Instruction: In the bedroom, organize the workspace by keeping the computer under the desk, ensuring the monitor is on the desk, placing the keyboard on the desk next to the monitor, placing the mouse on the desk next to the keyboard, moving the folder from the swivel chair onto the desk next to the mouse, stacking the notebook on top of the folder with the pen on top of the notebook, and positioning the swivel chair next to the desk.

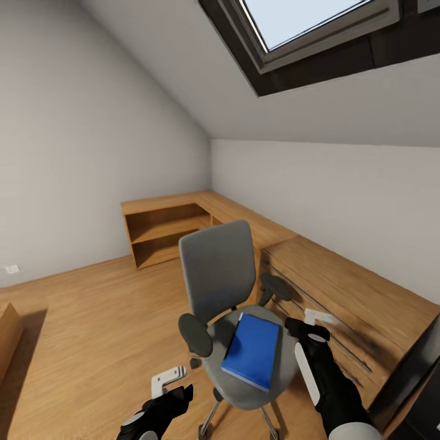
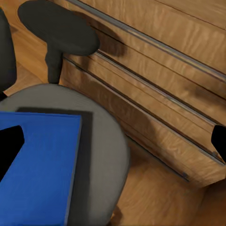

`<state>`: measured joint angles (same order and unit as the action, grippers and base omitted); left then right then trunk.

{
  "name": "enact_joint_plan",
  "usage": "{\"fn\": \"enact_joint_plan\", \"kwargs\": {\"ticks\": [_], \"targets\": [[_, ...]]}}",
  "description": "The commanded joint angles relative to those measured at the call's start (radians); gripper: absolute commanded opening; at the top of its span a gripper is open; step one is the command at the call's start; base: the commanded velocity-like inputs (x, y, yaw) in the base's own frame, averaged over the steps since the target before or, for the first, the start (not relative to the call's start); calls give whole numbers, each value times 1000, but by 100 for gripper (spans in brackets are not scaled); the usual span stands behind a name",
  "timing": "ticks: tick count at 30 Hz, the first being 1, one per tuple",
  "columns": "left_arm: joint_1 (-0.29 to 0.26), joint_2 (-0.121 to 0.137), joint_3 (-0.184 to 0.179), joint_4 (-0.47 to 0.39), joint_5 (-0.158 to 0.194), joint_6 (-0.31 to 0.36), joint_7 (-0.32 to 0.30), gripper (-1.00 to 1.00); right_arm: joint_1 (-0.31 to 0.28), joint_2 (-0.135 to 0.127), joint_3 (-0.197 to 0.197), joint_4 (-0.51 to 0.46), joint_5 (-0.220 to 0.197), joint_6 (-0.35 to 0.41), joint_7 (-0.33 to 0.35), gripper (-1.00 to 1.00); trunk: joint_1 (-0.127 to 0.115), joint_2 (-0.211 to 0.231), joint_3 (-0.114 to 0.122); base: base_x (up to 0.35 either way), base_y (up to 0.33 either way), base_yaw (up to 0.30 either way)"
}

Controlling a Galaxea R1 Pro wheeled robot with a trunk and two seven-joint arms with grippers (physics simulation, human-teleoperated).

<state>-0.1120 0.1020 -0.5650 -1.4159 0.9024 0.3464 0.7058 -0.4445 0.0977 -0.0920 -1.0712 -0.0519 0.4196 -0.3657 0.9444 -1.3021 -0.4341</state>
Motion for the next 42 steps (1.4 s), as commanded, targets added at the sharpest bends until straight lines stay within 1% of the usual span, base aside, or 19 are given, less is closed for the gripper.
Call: {"fn": "enact_joint_plan", "kwargs": {"ticks": [1,5,7,12,14,23,27,30,35,42], "targets": [[-1,1,-3,-1,5,2,7,100,0,0,0,0,-5,4,-4,100,0,-1,-1,0,0,279],[-1,1,-3,-1,5,2,7,100,0,0,1,5,-5,0,-4,100,0,-1,-1,0,0,279],[-1,1,-3,-1,6,2,7,100,0,0,9,11,-6,-16,-4,100,0,-1,-1,0,0,279],[-1,1,-3,-1,6,2,7,100,0,0,47,34,-5,-44,-4,100,0,-1,-1,0,0,277],[-1,1,-3,-1,6,2,7,100,0,0,52,36,-5,-47,-4,100,0,-1,-2,0,0,231],[-1,1,-4,0,8,2,7,100,0,-1,67,43,-6,-51,5,100,0,-1,-2,0,0,48],[-1,1,-4,1,8,2,6,100,0,-3,115,53,-5,-52,4,100,0,-1,-2,0,0,2],[-1,1,-4,2,6,2,6,100,0,-2,141,54,-8,-53,4,100,0,-1,-2,0,0,0],[-1,1,-4,2,6,2,6,100,0,-3,144,51,-9,-53,3,100,0,-1,-2,0,0,0],[-1,1,-4,2,7,2,6,100,0,-2,145,59,-5,-96,-2,100,0,-1,-2,0,0,224]]}}
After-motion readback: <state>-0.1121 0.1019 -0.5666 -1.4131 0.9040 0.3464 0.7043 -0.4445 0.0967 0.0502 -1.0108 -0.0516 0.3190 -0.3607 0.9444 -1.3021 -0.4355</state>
